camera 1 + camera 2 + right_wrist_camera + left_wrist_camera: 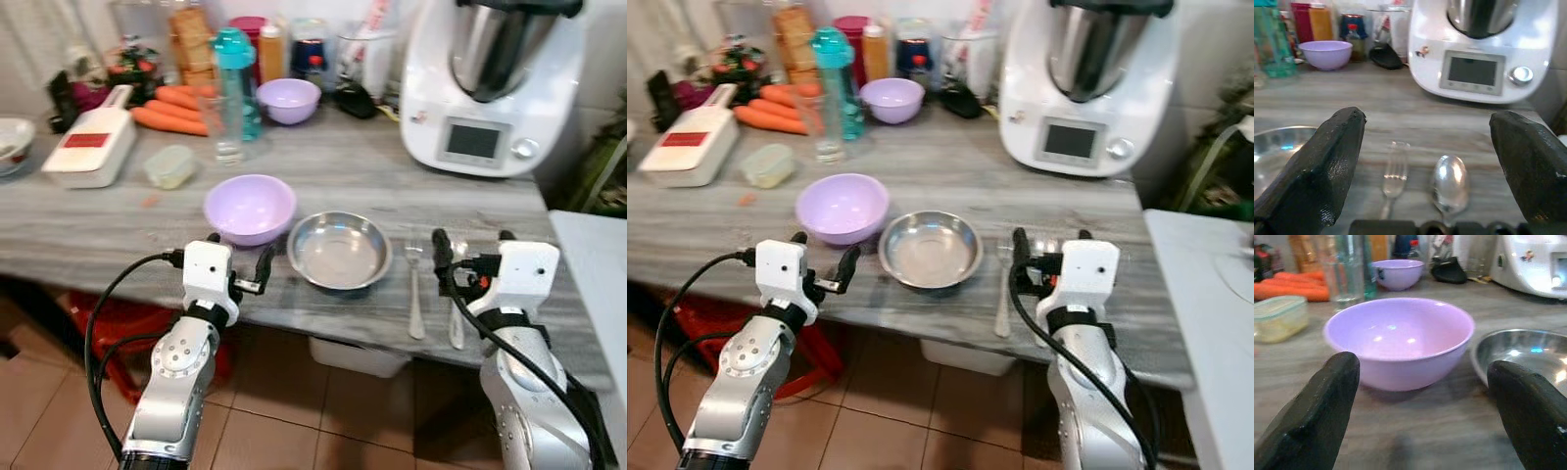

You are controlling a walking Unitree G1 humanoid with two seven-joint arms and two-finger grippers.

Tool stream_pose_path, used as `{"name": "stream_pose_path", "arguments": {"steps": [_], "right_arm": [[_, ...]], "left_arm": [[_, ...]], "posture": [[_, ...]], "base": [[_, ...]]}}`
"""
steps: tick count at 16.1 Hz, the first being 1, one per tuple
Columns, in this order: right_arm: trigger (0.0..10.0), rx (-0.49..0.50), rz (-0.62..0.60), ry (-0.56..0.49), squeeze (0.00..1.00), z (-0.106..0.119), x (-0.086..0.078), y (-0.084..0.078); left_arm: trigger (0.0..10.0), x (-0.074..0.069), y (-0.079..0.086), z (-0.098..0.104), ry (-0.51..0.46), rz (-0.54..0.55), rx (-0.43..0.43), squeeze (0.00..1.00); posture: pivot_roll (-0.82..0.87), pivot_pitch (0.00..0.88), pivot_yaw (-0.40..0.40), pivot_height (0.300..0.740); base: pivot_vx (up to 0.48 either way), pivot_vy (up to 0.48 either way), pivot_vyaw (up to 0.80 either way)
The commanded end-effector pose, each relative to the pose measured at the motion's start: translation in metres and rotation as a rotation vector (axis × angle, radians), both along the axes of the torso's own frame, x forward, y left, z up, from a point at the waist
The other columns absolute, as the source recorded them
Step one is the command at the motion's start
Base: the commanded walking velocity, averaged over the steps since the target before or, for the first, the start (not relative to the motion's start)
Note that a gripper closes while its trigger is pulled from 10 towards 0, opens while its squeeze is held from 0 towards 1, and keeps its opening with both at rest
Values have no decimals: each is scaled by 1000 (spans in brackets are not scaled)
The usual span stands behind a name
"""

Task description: Setting the table

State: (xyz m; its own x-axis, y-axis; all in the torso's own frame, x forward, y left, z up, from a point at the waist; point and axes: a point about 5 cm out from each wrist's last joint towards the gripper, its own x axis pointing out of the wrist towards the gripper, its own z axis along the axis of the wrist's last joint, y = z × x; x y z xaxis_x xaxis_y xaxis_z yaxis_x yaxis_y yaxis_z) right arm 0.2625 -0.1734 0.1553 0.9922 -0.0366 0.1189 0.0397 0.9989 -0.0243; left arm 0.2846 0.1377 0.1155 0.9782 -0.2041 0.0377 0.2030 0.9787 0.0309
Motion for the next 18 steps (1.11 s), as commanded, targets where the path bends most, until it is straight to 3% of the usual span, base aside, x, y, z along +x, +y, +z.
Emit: {"name": "stream_pose_path", "arguments": {"steps": [1, 18], "right_arm": [[10000, 6, -1, 9, 0, -1, 1, -1], [10000, 92, -65, 52, 0, -5, 11, -7]], "left_arm": [[10000, -1, -2, -1, 1, -2, 9, 0], [10000, 2, -4, -2, 0, -21, 10, 0]], "posture": [[-61, 24, -6, 740], [-65, 28, -3, 740]], "base": [[0, 0, 0], [-243, 0, 0]]}}
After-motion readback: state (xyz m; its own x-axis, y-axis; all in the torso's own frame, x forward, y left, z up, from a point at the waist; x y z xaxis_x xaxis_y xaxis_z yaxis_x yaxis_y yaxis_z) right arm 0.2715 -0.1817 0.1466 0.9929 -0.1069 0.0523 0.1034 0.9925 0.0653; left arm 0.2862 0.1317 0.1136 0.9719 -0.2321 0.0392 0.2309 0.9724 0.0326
